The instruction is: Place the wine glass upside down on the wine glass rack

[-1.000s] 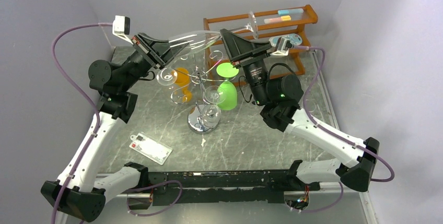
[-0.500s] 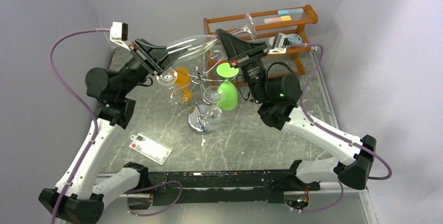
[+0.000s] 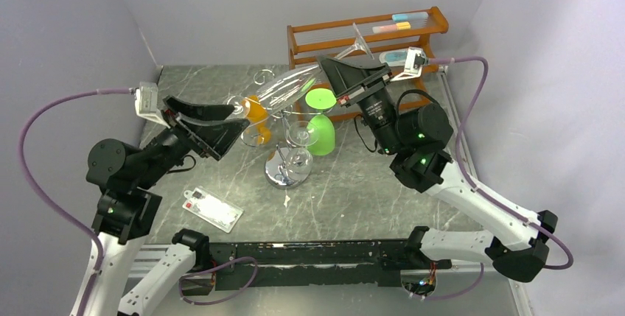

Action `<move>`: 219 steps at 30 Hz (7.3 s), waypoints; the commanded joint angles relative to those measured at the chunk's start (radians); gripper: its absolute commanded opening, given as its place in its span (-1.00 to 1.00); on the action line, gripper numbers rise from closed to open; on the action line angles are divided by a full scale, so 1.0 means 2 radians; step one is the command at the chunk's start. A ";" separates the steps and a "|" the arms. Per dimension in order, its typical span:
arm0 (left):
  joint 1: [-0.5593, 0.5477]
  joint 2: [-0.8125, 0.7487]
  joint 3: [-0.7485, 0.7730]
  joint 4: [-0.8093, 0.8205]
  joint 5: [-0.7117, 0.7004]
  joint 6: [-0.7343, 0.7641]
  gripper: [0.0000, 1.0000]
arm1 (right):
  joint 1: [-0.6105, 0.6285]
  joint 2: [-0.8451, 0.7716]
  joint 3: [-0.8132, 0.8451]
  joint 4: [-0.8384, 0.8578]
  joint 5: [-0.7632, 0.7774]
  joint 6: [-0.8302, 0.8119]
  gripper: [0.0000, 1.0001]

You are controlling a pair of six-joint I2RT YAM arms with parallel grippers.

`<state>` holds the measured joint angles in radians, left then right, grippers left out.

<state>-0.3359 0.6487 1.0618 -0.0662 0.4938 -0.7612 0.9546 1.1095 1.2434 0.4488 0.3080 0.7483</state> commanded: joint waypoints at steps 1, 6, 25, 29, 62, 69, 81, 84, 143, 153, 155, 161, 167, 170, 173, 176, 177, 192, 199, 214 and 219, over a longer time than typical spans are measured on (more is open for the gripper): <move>-0.003 -0.011 0.033 -0.142 -0.034 0.144 0.81 | -0.002 -0.025 0.000 -0.069 -0.007 -0.053 -1.00; -0.003 -0.010 0.061 -0.141 0.007 0.176 0.82 | -0.003 -0.037 0.013 -0.105 -0.096 -0.121 -1.00; -0.003 0.059 0.036 0.159 0.208 -0.035 0.84 | 0.021 0.052 0.065 -0.165 -0.456 -0.229 -1.00; -0.003 0.057 0.011 0.188 0.214 -0.061 0.76 | 0.032 0.065 0.070 -0.154 -0.459 -0.226 -1.00; -0.003 0.047 -0.010 0.116 0.211 0.017 -0.90 | 0.079 0.087 0.068 -0.164 -0.400 -0.234 -0.36; -0.003 0.035 -0.002 0.089 0.172 0.057 -0.90 | 0.079 0.000 -0.005 -0.155 -0.348 -0.245 0.28; -0.003 0.012 -0.028 0.092 0.177 0.124 -0.90 | 0.079 -0.004 0.068 -0.279 -0.131 -0.081 0.31; -0.003 0.007 -0.038 0.109 0.180 0.148 -0.90 | 0.079 0.012 0.083 -0.293 -0.128 -0.028 0.31; -0.003 -0.068 -0.116 0.040 0.186 0.297 -0.39 | 0.079 0.050 0.076 -0.179 -0.285 0.279 -1.00; -0.003 -0.090 -0.128 0.007 0.183 0.299 -0.90 | 0.079 0.049 0.067 -0.177 -0.278 0.277 -0.55; -0.003 -0.087 -0.125 -0.002 0.178 0.294 -0.90 | 0.079 0.047 0.057 -0.179 -0.268 0.272 -0.24; -0.003 -0.094 -0.128 -0.024 0.190 0.277 -0.90 | 0.079 0.031 0.059 -0.257 -0.180 0.179 0.42; -0.003 -0.103 -0.135 -0.074 0.197 0.297 -0.90 | 0.079 -0.005 0.057 -0.340 -0.018 0.099 0.62; -0.003 -0.100 -0.149 -0.082 0.226 0.300 -0.90 | 0.079 -0.030 0.043 -0.343 0.031 0.075 0.62; -0.003 -0.095 -0.167 -0.077 0.245 0.298 -0.90 | 0.079 -0.047 0.032 -0.337 0.056 0.060 0.62; -0.003 -0.087 -0.189 -0.053 0.248 0.286 -0.90 | 0.079 -0.056 0.026 -0.332 0.069 0.051 0.62; -0.003 -0.084 -0.198 -0.041 0.249 0.279 -0.90 | 0.079 -0.058 0.025 -0.330 0.069 0.049 0.62; -0.003 -0.015 -0.247 0.126 0.201 0.233 -0.90 | 0.079 -0.084 -0.010 -0.305 0.086 0.045 0.63; -0.003 -0.010 -0.245 0.123 0.172 0.234 -0.90 | 0.079 -0.092 -0.023 -0.297 0.088 0.046 0.63; -0.003 0.011 -0.237 0.101 0.140 0.238 -0.90 | 0.079 -0.100 -0.041 -0.289 0.090 0.051 0.59; -0.003 0.008 -0.238 0.122 0.119 0.224 -0.90 | 0.079 -0.101 -0.042 -0.287 0.090 0.050 0.58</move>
<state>-0.3431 0.6827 0.5598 0.1226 0.7765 -0.3073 1.1095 0.9234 1.1702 -0.1490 0.4606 0.8486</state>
